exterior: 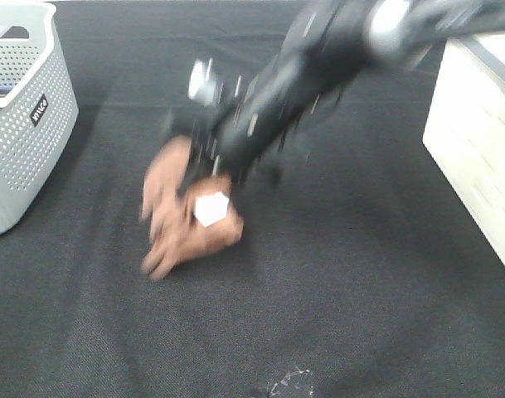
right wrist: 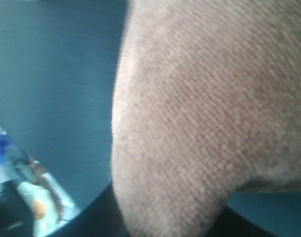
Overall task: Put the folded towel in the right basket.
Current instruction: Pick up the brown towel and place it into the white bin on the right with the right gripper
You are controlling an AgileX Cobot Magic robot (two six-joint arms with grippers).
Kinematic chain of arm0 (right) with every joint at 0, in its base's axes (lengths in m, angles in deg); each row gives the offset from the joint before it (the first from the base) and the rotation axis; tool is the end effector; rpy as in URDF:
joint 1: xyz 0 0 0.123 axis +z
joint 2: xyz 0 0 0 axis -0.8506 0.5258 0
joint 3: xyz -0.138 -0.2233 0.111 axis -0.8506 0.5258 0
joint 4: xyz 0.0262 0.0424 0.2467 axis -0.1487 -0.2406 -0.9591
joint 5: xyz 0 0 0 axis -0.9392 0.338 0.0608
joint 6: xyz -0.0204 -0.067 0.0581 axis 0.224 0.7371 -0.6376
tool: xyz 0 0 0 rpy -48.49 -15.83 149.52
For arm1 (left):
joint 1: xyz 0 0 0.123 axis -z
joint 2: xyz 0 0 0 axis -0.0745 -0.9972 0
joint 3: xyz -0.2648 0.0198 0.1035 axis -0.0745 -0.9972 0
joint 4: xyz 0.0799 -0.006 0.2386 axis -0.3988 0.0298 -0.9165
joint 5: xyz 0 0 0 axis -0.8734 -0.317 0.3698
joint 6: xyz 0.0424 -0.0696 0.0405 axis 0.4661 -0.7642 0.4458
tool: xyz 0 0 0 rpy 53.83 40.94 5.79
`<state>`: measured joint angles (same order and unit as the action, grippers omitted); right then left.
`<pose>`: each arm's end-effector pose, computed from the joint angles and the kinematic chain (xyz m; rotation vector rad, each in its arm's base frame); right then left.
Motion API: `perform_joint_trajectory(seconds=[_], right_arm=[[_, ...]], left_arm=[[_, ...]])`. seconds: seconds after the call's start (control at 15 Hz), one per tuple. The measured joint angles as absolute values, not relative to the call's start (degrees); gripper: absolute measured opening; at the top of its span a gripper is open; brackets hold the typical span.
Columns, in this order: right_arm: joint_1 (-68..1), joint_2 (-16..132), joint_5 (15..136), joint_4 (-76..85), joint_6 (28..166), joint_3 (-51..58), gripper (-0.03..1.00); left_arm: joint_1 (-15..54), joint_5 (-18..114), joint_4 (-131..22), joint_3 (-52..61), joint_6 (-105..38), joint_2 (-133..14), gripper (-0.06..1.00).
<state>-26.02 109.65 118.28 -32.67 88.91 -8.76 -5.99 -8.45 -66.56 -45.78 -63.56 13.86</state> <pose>0.3553 0.2843 0.1667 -0.5517 2.8392 1.0186 -0.0065 -0.0016 0.2803 0.0373 2.0214 0.0394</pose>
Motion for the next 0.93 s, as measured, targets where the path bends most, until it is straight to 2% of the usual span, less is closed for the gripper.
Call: perform_joint_trajectory(seconds=[0.2, 0.47, 0.53, 0.67, 0.93], right_arm=[[-35.07, 97.73, 125.95, -30.32, 87.48, -16.84, 0.19], [-46.48, 90.0, 132.2, -23.1, 84.22, -26.98, 0.19], [-46.48, 90.0, 132.2, -23.1, 84.22, -26.98, 0.19], [-54.04, 88.22, 135.01, -22.3, 83.36, -30.31, 0.19], [-66.76, 88.22, 136.15, -18.52, 82.96, -30.42, 0.19]], left_arm=[[-5.99, -8.45, -66.62, -45.78, -63.56, 13.86, 0.99], [-5.99, -8.45, -66.62, -45.78, -63.56, 13.86, 0.99], [-5.99, -8.45, -66.62, -45.78, -63.56, 13.86, 0.99], [-5.99, -8.45, -66.68, -45.78, -63.56, 13.86, 0.99], [-5.99, -8.45, -66.85, -45.78, -63.56, 13.86, 0.99]])
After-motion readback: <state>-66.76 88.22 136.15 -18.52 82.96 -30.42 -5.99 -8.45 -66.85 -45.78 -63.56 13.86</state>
